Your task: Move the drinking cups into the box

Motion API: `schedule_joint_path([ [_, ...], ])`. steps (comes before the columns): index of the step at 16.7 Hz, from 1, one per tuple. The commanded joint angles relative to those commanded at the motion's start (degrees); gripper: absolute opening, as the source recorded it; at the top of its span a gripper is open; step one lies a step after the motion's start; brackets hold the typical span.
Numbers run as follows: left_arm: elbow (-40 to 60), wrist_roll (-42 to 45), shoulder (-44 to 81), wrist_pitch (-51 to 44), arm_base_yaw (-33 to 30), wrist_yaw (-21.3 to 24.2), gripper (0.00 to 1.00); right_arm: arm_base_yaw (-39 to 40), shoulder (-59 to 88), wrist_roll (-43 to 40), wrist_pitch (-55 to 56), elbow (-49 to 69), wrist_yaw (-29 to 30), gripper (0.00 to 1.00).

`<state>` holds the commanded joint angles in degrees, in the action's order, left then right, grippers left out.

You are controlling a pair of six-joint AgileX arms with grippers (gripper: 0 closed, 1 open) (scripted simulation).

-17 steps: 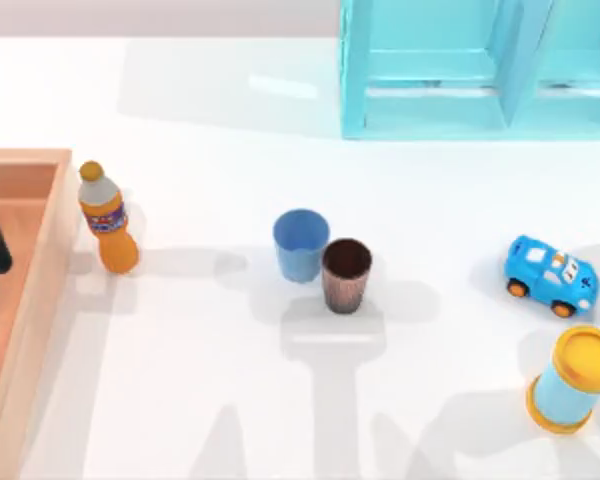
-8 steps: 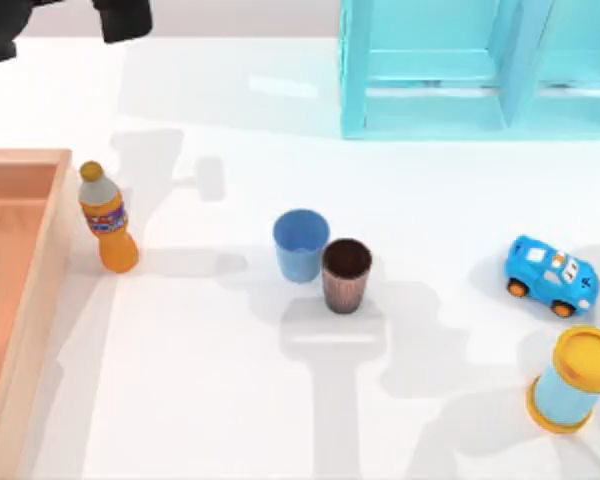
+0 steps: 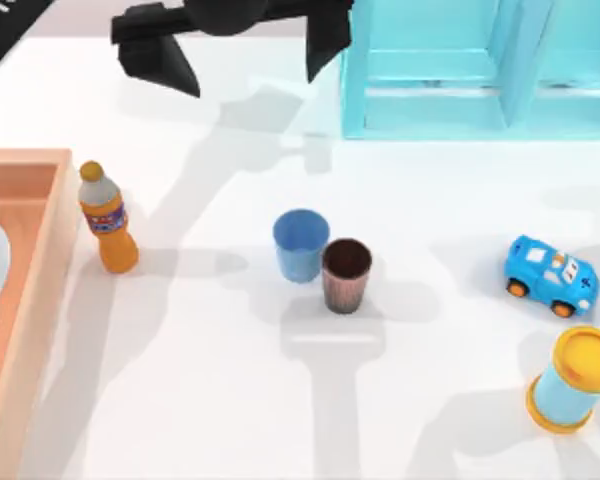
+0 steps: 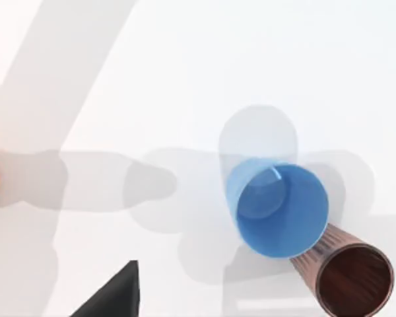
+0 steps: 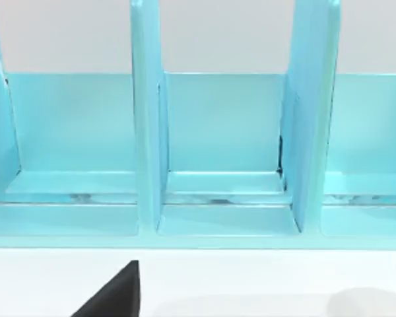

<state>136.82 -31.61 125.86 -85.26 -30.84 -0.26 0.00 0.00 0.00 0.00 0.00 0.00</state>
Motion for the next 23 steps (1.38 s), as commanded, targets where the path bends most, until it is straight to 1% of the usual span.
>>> schedule_joint_path([
  [3,14.0,-2.6,12.9,-8.3,-3.7,0.3,1.0,0.0,0.0,0.0,0.0,0.0,0.0,1.0],
  [5,21.1,-3.9,19.5,-12.5,-5.6,0.5,1.0,0.0,0.0,0.0,0.0,0.0,0.0,1.0],
  [7,26.3,-4.8,24.4,-15.5,-7.1,0.7,1.0,0.0,0.0,0.0,0.0,0.0,0.0,1.0],
  [9,28.8,-5.2,26.9,-17.1,-7.9,0.8,1.0,0.0,0.0,0.0,0.0,0.0,0.0,1.0],
  [17,28.3,-5.2,27.3,-16.5,-7.7,0.8,1.0,0.0,0.0,0.0,0.0,0.0,0.0,1.0],
  [20,22.6,-5.1,25.9,-12.0,-7.8,0.7,1.0,0.0,0.0,0.0,0.0,0.0,0.0,1.0],
  [23,12.6,-5.1,23.5,-4.6,-7.8,0.7,1.0,0.0,0.0,0.0,0.0,0.0,0.0,1.0],
])
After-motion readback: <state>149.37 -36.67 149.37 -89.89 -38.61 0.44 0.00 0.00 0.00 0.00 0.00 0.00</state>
